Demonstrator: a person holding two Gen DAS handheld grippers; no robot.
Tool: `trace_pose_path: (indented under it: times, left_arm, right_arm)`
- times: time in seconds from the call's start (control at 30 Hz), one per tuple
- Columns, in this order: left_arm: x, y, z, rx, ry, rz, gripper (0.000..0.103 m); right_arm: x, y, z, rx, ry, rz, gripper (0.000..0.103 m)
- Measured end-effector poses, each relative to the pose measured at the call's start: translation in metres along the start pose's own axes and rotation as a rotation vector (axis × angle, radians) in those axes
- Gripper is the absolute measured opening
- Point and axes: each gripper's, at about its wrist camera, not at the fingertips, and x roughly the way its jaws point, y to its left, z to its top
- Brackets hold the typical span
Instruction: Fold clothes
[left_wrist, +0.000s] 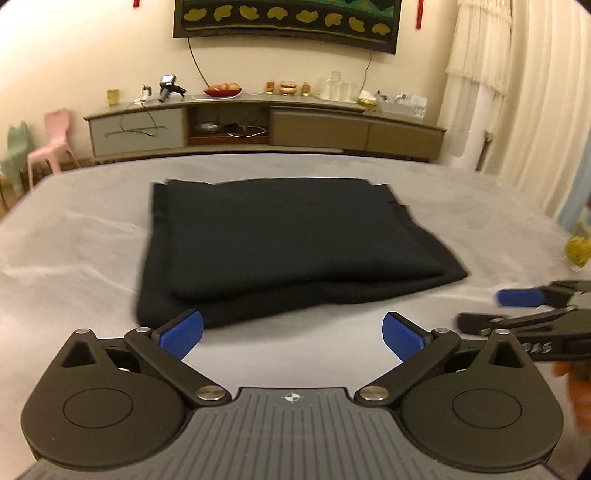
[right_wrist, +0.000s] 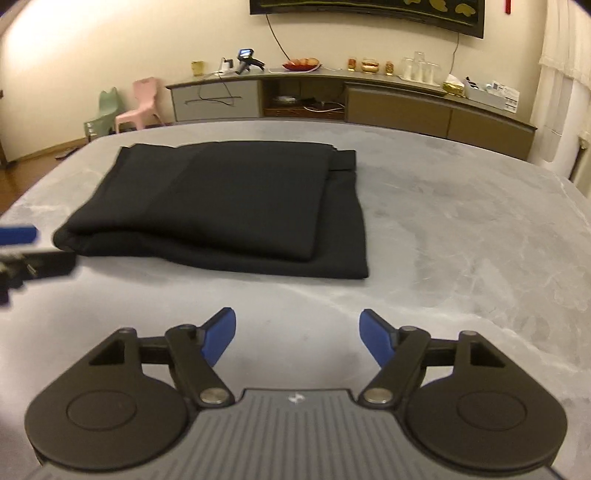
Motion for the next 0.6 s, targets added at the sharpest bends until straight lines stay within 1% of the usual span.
trace_pose_path:
  times: [0.1, 0.13, 0.23, 0.4, 0.53, 0.6]
  left_arm:
    - [0.004, -0.009, -0.003, -0.019, 0.015, -0.046, 0.102]
    - [0.005, -0.014, -0.003, -0.014, 0.009, -0.045, 0.102]
    - [0.004, -0.025, -0.004, -0.007, -0.004, -0.047, 0.102]
    - [0.005, -0.019, -0.004, -0.068, 0.004, -0.078, 0.102]
    - [-0.002, -0.012, -0.001, -0.128, -0.026, -0.107, 0.102]
    - [-0.004, -0.010, 0.000, -0.151, -0.037, -0.106, 0.102]
  right_arm:
    - [0.004, 0.012, -0.001, -0.011, 0.009, 0.036, 0.076]
    - [0.005, 0.015, -0.002, -0.014, 0.012, 0.048, 0.076]
    - [0.001, 0.015, -0.003, -0.007, 0.007, 0.047, 0.077]
    - [0.003, 0.019, -0.006, -0.009, 0.017, 0.043, 0.077]
    - [0.004, 0.020, -0.008, -0.023, 0.023, 0.041, 0.077]
    - [0.004, 0.019, -0.009, -0.024, 0.025, 0.037, 0.077]
